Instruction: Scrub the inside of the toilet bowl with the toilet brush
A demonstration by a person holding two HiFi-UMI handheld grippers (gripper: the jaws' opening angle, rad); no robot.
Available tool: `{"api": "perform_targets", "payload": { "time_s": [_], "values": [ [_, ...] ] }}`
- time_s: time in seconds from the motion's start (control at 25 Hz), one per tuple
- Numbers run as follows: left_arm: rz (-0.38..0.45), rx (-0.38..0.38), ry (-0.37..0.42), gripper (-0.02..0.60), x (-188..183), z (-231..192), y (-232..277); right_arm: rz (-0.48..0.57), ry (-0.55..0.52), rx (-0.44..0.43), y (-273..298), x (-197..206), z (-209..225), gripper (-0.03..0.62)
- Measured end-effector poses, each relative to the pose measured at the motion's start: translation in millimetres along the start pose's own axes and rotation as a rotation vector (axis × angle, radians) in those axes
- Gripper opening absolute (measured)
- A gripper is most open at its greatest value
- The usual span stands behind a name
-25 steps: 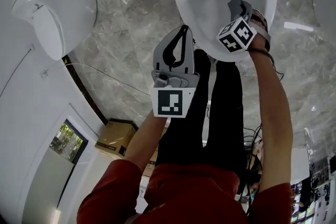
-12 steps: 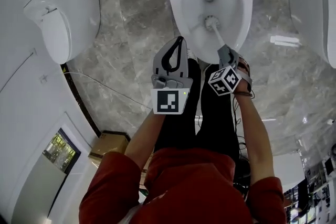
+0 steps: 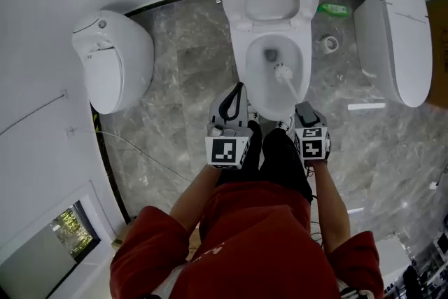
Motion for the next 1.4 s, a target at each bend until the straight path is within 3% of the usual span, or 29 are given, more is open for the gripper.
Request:
{"api": "perform_targets", "payload": {
  "time_s": [0.12, 0.32, 0.48, 0.68, 0.88, 1.12, 1.4],
  "values": [
    [0.025, 0.012, 0.032, 0.000, -41.2, 4.3, 0.6, 0.133, 0.068, 0.068, -63.6, -41.2, 12.7, 0.152],
    [0.147, 0.046, 0.068, -0.001, -113.7, 11.7, 2.7, 0.375, 0.118, 0.206, -156.3, -107.1, 27.5, 0.152],
    [0.260, 0.045, 0.039, 0.000, -177.7, 7.9, 12.2, 0.636, 0.036, 0.282, -208.8, -181.3, 30.4, 0.152],
    [0.379, 0.019, 0.086, 0.000, -250.9, 5.7, 11.2, 0.931, -0.040, 0.318, -279.4, -257.9, 32.1, 0.152],
    [0.498, 0.000, 0.136, 0.000, -305.9, -2.5, -1.9, 1.197, -0.104, 0.375, -348.2, -307.5, 23.4, 0.152],
    [0.582, -0.030, 0.136, 0.000, -340.6, -13.1, -6.1, 1.350, -0.184, 0.413, -395.1, -343.4, 7.7, 0.152],
    [0.580, -0.036, 0.136, 0.000, -349.6, -18.4, -7.8, 1.380, -0.223, 0.415, -398.6, -353.0, -7.4, 0.152]
  ]
}}
Point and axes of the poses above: the fingertips, and each gripper's own axes: y forward along the fingers, z to its right, x out of its underside, the point moved 5 cm from there along -y, backward along the fingers, and after that the axes turned 6 degrees about z, right-handed, at the moved point
